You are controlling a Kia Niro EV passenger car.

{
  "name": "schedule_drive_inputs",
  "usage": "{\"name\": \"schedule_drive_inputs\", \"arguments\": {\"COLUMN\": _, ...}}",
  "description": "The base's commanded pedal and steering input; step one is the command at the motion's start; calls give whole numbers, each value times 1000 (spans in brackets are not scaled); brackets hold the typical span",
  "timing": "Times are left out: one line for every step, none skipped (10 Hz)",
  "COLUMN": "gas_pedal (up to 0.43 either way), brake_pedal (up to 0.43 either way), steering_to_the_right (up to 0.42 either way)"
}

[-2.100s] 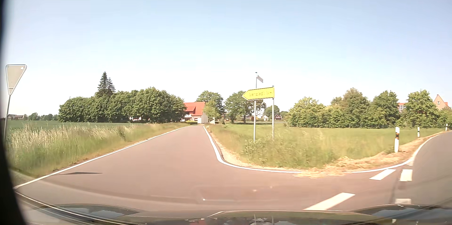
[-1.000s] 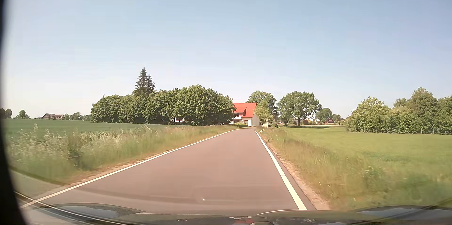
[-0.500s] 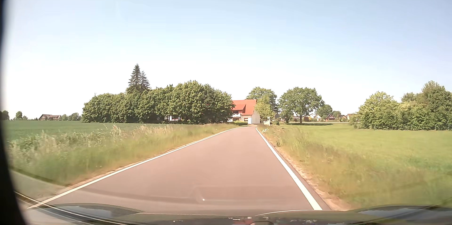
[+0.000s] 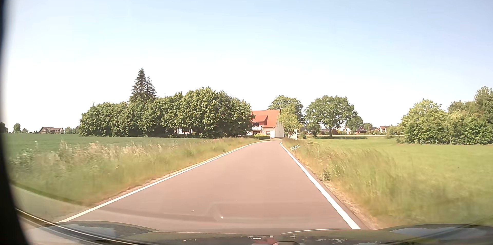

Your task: Follow the waypoints while adhering to traffic rules and regulations

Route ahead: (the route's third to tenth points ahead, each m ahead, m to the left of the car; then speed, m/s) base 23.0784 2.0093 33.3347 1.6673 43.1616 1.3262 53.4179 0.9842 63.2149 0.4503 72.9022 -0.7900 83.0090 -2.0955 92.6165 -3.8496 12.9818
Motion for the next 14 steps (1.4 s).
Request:
{"name": "schedule_drive_inputs", "arguments": {"gas_pedal": 370, "brake_pedal": 0, "steering_to_the_right": 7}}
{"name": "schedule_drive_inputs", "arguments": {"gas_pedal": 370, "brake_pedal": 0, "steering_to_the_right": 5}}
{"name": "schedule_drive_inputs", "arguments": {"gas_pedal": 370, "brake_pedal": 0, "steering_to_the_right": 4}}
{"name": "schedule_drive_inputs", "arguments": {"gas_pedal": 370, "brake_pedal": 0, "steering_to_the_right": 4}}
{"name": "schedule_drive_inputs", "arguments": {"gas_pedal": 358, "brake_pedal": 0, "steering_to_the_right": 4}}
{"name": "schedule_drive_inputs", "arguments": {"gas_pedal": 358, "brake_pedal": 0, "steering_to_the_right": 4}}
{"name": "schedule_drive_inputs", "arguments": {"gas_pedal": 350, "brake_pedal": 0, "steering_to_the_right": 4}}
{"name": "schedule_drive_inputs", "arguments": {"gas_pedal": 339, "brake_pedal": 0, "steering_to_the_right": 4}}
{"name": "schedule_drive_inputs", "arguments": {"gas_pedal": 339, "brake_pedal": 0, "steering_to_the_right": 4}}
{"name": "schedule_drive_inputs", "arguments": {"gas_pedal": 339, "brake_pedal": 0, "steering_to_the_right": 4}}
{"name": "schedule_drive_inputs", "arguments": {"gas_pedal": 339, "brake_pedal": 0, "steering_to_the_right": 4}}
{"name": "schedule_drive_inputs", "arguments": {"gas_pedal": 339, "brake_pedal": 0, "steering_to_the_right": 4}}
{"name": "schedule_drive_inputs", "arguments": {"gas_pedal": 339, "brake_pedal": 0, "steering_to_the_right": 3}}
{"name": "schedule_drive_inputs", "arguments": {"gas_pedal": 339, "brake_pedal": 0, "steering_to_the_right": 2}}
